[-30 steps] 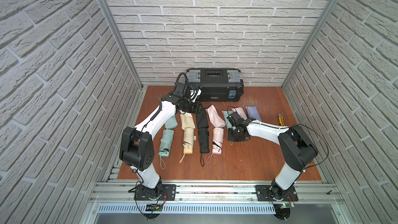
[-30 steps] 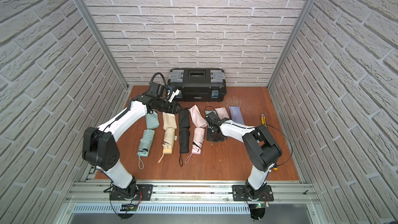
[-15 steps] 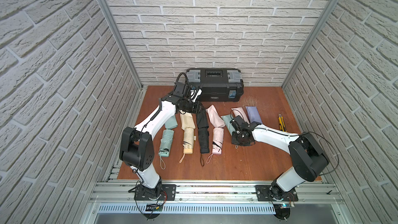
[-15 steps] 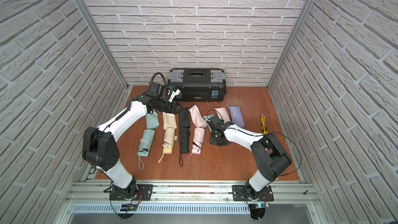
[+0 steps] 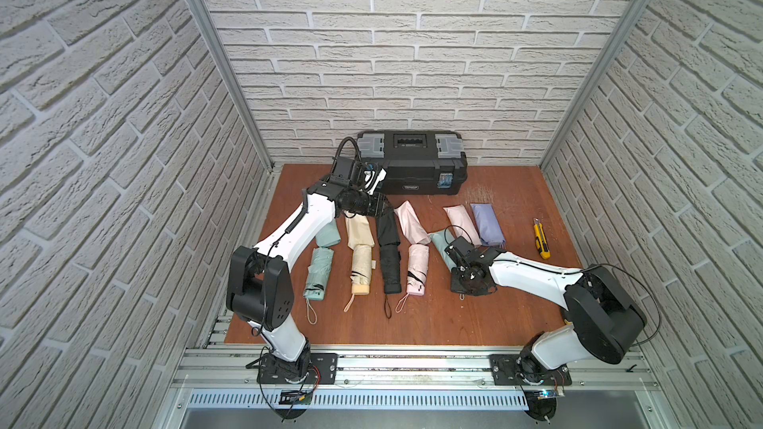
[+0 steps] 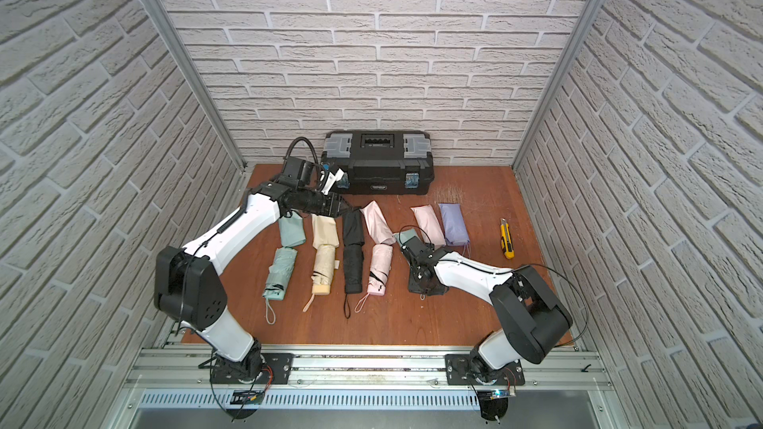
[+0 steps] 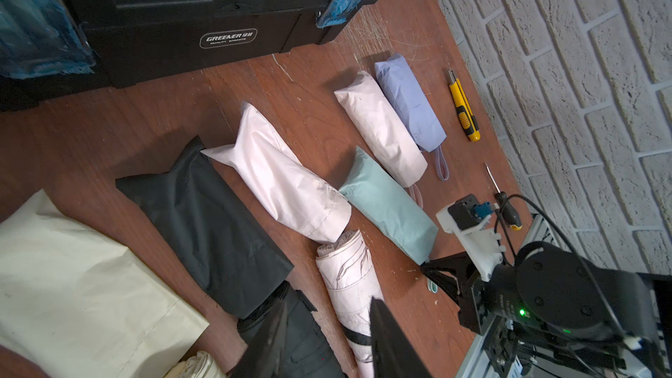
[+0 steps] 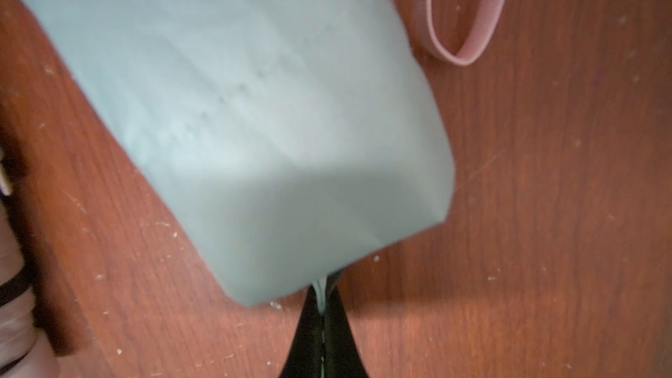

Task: Take umbrellas out of sleeves
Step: Move the umbrella to the center of the board.

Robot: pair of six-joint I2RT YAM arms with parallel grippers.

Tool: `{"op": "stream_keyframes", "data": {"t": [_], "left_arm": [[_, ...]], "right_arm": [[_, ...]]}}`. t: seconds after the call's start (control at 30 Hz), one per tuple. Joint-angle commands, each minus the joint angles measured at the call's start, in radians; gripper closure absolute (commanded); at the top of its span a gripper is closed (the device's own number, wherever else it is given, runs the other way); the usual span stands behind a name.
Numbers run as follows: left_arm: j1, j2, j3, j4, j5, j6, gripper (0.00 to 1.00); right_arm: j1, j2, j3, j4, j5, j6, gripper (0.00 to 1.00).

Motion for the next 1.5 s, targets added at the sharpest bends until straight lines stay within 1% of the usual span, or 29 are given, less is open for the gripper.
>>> {"op": "stream_keyframes", "data": {"t": [0.0,0.37,0.5,0.7,0.93,1.07,1.13,1.27,1.3,1.37,1.4,1.47], "left_arm": [[0.005,-0.032,0.015,0.011,0.002,0.010,0.60],[0.004,-0.047,0.016,-0.003,-0.015,0.024,0.60],[0.004,-0.050,0.016,-0.003,-0.015,0.027,0.60],[0.005,-0.048,0.016,-0.003,-0.013,0.025,0.60],[0.004,-0.049,0.015,-0.006,-0.020,0.029,0.60],[0.005,-0.048,0.016,-0.005,-0.018,0.028,0.60],[0.005,-0.047,0.016,-0.005,-0.017,0.027,0.60],[0.004,-0.045,0.016,-0.003,-0.014,0.026,0.60],[0.005,-0.044,0.016,-0.003,-0.015,0.026,0.60],[0.005,-0.047,0.017,-0.005,-0.015,0.028,0.60],[0.005,-0.047,0.016,-0.006,-0.016,0.028,0.60],[0.005,-0.046,0.016,-0.007,-0.018,0.029,0.60]], "right_arm": [[0.041,0.019,0.026,-0.029,0.005,0.008,0.97],[0.122,0.126,0.269,-0.124,-0.019,-0.039,0.97],[0.138,0.126,0.306,-0.144,-0.030,-0.046,0.97],[0.141,0.067,0.266,-0.163,-0.022,-0.034,0.97],[0.141,-0.002,0.145,-0.175,-0.003,-0.019,0.97],[0.141,-0.025,0.091,-0.207,0.044,-0.002,0.97],[0.141,-0.033,0.081,-0.219,0.065,0.003,0.97],[0.140,-0.025,0.101,-0.216,0.066,-0.005,0.97],[0.141,-0.020,0.114,-0.220,0.066,-0.010,0.96],[0.140,-0.019,0.157,-0.239,0.069,-0.034,0.75],[0.140,-0.028,0.178,-0.253,0.072,-0.047,0.68],[0.140,-0.067,0.236,-0.278,0.075,-0.078,0.48]]}}
